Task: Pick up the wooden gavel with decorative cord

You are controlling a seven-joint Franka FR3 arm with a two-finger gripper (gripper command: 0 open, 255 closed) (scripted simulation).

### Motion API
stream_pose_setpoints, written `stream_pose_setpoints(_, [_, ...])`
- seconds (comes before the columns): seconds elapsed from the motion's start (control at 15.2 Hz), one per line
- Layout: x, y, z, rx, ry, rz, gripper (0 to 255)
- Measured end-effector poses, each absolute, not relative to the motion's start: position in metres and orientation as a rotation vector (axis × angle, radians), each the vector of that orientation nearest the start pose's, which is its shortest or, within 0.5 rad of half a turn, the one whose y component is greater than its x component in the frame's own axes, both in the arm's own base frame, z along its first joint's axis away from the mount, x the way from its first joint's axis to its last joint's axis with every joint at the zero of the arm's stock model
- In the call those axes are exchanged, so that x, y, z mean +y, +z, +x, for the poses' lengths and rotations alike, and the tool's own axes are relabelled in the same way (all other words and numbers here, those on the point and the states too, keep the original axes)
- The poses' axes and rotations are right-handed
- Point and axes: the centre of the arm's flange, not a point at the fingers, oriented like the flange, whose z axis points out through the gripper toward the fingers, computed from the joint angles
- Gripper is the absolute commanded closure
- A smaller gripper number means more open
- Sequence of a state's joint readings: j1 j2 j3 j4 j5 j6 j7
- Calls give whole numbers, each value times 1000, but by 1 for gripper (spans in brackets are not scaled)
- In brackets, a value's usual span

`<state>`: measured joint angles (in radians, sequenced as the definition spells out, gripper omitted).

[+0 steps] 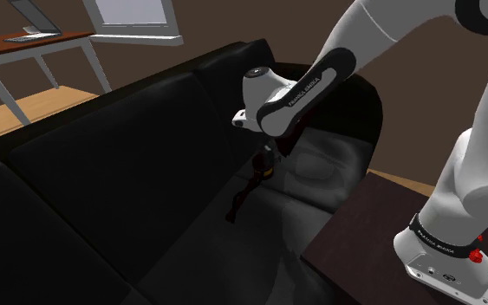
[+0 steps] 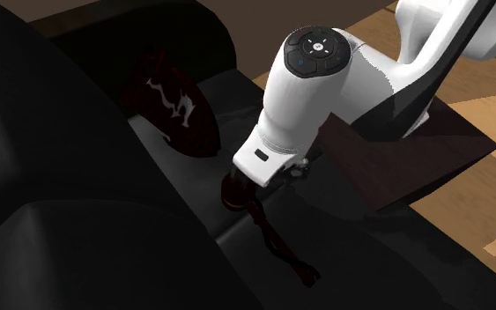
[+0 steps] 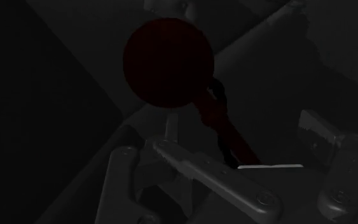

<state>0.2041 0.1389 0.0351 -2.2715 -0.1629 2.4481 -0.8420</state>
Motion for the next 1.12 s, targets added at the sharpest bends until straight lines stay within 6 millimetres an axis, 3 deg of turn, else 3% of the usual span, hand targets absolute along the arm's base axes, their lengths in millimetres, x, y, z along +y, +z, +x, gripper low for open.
stream_pose_setpoints(0.46, [169, 231, 540, -2140, 16, -2443, 0])
stream_pose_setpoints(0.99, [173, 187, 543, -2163, 16, -2422, 0])
stream_pose_setpoints(1.06, [173, 186, 544, -2163, 16, -2422, 255])
stream_pose_setpoints(1.12, [172, 185, 544, -2163, 16, -2422, 255])
